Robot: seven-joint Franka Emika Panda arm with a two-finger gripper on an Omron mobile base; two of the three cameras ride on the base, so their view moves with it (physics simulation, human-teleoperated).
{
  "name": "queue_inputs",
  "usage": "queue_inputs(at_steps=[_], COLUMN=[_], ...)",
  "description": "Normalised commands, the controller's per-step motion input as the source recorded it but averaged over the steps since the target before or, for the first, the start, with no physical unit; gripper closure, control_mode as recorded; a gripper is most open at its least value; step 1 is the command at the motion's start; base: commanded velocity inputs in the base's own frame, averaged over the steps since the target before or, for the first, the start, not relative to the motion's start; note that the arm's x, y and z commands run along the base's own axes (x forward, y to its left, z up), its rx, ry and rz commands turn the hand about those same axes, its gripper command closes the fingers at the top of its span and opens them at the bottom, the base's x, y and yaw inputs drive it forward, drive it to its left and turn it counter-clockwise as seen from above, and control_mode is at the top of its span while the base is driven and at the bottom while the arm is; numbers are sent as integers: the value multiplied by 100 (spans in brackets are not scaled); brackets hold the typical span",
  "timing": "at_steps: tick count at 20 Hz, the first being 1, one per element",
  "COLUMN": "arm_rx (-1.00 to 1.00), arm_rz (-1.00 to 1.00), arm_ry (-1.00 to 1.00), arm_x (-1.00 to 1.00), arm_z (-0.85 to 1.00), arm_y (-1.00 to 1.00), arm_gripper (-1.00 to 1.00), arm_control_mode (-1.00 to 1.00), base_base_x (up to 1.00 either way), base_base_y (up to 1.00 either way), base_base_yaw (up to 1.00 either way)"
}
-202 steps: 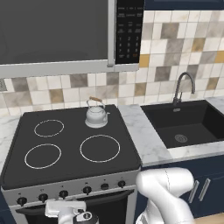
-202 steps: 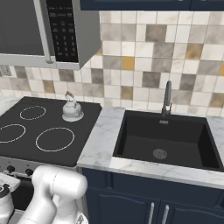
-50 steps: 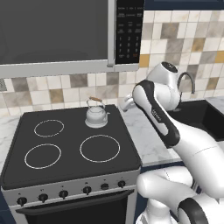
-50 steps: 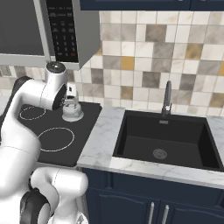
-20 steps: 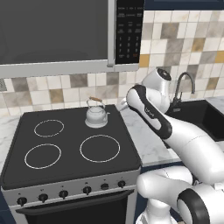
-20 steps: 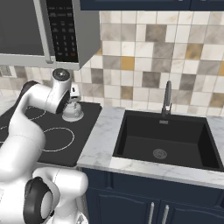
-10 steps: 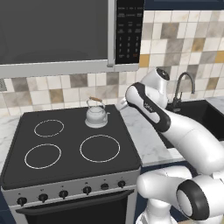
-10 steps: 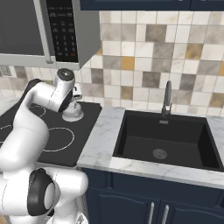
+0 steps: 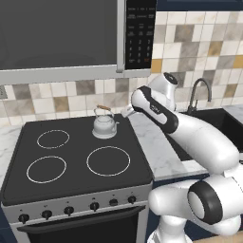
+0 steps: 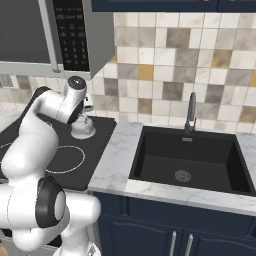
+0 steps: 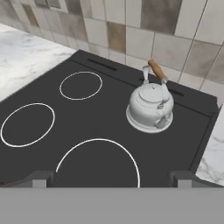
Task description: The kettle is done boiling. Turn off the stove, then wait for 300 timesteps before moving the kettle to the dining table.
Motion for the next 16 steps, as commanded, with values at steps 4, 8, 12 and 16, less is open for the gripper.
queue_inputs(at_steps=[4,8,12,16], arm_rx=[0,0,0,0], arm_rz=[0,0,0,0], arm_ry=[-1,-8,-7,-4], arm_x=[22,16,16,15], arm_z=[-12,-16,-10,-6], arm_y=[9,2,1,1], arm_gripper=[-100,-100,-100,-100], arm_control_mode=[-100,-100,-100,-100], base_base_x=[0,0,0,0], base_base_y=[0,0,0,0], base_base_yaw=[0,0,0,0])
